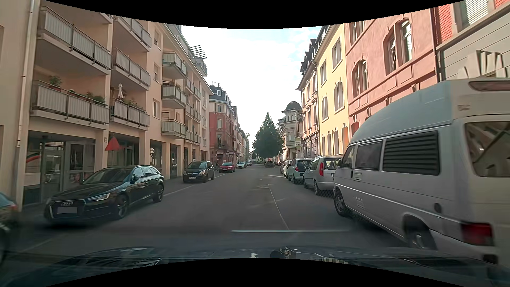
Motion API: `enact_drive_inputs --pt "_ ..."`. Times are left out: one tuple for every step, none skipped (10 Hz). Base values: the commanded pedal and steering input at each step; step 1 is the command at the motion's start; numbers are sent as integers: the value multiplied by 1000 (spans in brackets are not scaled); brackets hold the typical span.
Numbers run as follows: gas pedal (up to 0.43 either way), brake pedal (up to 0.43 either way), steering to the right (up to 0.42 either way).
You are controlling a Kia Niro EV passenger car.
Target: Follow the waypoints while adhering to traffic rules and regulations
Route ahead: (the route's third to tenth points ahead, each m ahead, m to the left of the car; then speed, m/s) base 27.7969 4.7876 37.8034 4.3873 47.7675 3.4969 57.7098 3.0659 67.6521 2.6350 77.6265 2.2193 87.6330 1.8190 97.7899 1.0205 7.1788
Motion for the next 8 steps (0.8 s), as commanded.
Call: enact_drive_inputs --pt "98 0 2" --pt "98 0 2" --pt "98 0 2" --pt "98 0 1" --pt "98 0 0" --pt "98 0 1" --pt "98 0 1" --pt "87 0 1"
